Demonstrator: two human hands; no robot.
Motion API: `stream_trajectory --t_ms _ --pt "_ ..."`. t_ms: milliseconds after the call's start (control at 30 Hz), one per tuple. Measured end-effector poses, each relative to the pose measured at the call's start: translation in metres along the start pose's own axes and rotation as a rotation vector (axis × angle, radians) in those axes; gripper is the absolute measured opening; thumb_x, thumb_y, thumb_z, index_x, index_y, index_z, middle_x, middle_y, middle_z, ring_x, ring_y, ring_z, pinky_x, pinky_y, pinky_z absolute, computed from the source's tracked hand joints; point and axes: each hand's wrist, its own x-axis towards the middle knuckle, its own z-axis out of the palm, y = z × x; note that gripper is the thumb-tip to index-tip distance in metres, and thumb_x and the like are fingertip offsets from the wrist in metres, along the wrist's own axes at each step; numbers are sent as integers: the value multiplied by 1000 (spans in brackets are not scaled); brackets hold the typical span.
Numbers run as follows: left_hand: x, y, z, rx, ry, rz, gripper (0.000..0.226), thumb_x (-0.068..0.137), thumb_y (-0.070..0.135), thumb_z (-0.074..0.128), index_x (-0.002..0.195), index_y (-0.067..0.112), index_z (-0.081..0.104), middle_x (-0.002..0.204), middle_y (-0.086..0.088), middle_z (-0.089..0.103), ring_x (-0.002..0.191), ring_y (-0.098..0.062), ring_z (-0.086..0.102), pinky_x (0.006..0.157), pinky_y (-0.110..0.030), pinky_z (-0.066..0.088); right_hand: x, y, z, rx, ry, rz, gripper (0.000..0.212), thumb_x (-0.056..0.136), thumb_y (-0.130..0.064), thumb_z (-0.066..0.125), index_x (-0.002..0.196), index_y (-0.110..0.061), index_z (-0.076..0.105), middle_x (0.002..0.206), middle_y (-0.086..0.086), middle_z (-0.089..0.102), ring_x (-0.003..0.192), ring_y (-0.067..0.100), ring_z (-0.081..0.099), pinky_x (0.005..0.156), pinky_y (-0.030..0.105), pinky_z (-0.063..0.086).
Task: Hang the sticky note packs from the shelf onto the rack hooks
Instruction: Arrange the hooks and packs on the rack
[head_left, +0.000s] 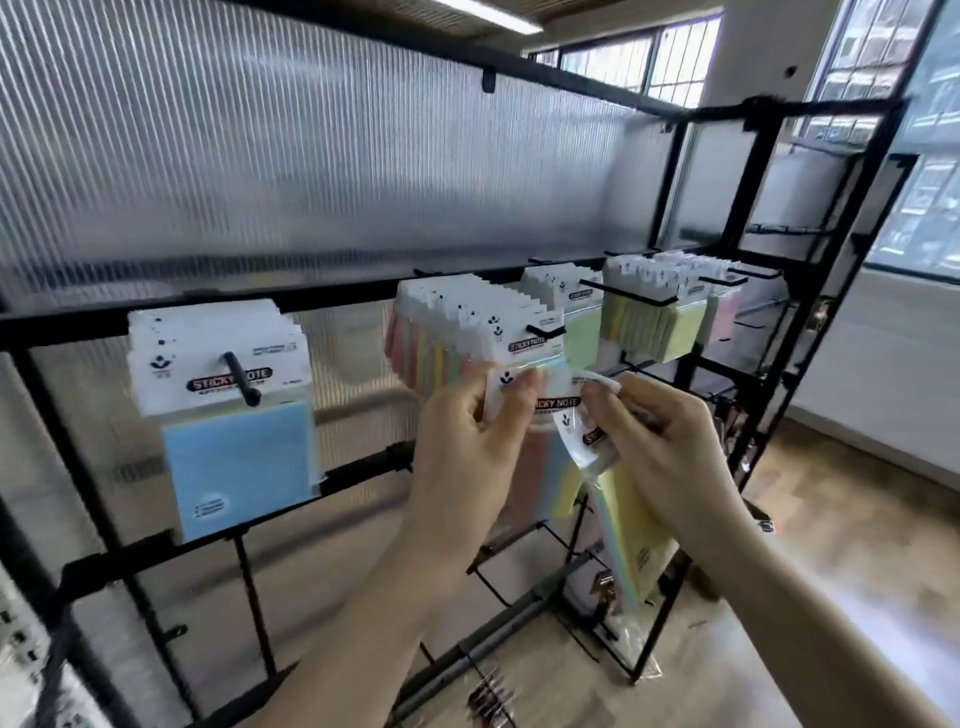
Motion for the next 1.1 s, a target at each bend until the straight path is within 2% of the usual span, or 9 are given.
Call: stream_trajectory --t_ms 100,200,333,467,600,767,833,933,1100 --pt "18 4 12 21 46 35 42 90 52 54 73 14 60 62 -7 59 54 -21 53 50 -33 41 20 3 -6 11 11 -29 37 89 -30 62 66 -3 56 55 14 47 50 10 38 44 22 27" --pt "32 1 21 56 79 67 54 89 49 53 75 -4 55 68 -24 55 62 -38 52 55 -49 43 37 10 -9 8 17 -55 33 92 -24 61 65 -5 59 55 11 50 49 5 39 45 18 27" --pt "43 -4 26 216 148 125 48 90 43 53 60 8 40 54 -15 44 51 -30 39 49 -49 36 52 20 -9 -3 3 -75 33 94 -20 59 61 -15 57 47 -17 48 43 -2 39 44 8 27" --pt "50 -11 29 396 195 208 35 90 35 59 64 18 43 51 6 37 47 -8 29 45 -23 32 60 29 -5 -2 -4 -83 40 94 -22 59 55 -26 51 45 -18 47 43 -2 39 44 9 25" --pt "52 -10 29 536 273 310 18 85 22 70 88 7 63 69 14 47 57 -6 36 60 -2 34 67 37 -3 -1 -10 -94 34 93 -26 61 62 -13 57 50 -9 51 49 1 40 46 17 29" --pt "51 -7 35 614 316 361 15 86 17 70 86 4 63 74 2 60 63 -11 51 59 -14 40 74 48 -3 71 -73 -87 34 94 -26 60 66 -5 57 52 -5 50 51 2 40 47 20 28" --pt "51 -9 38 682 337 390 11 85 13 70 85 4 63 78 -3 65 70 -19 59 63 -27 47 79 52 -5 72 -114 -83 35 94 -28 60 64 -10 57 52 -7 48 50 2 38 47 20 26" --pt "50 -16 41 825 421 423 11 85 12 70 88 3 65 84 -7 64 80 -27 58 74 -30 46 86 58 -3 56 -152 -73 28 91 -33 62 66 -22 61 57 -7 62 51 3 51 48 18 34" --pt "40 -34 47 807 552 359 42 86 25 67 113 -5 56 109 -17 55 100 -31 55 89 -35 48 94 72 1 22 -195 -4 34 76 -53 64 83 -23 53 75 -3 70 72 13 67 67 36 54"
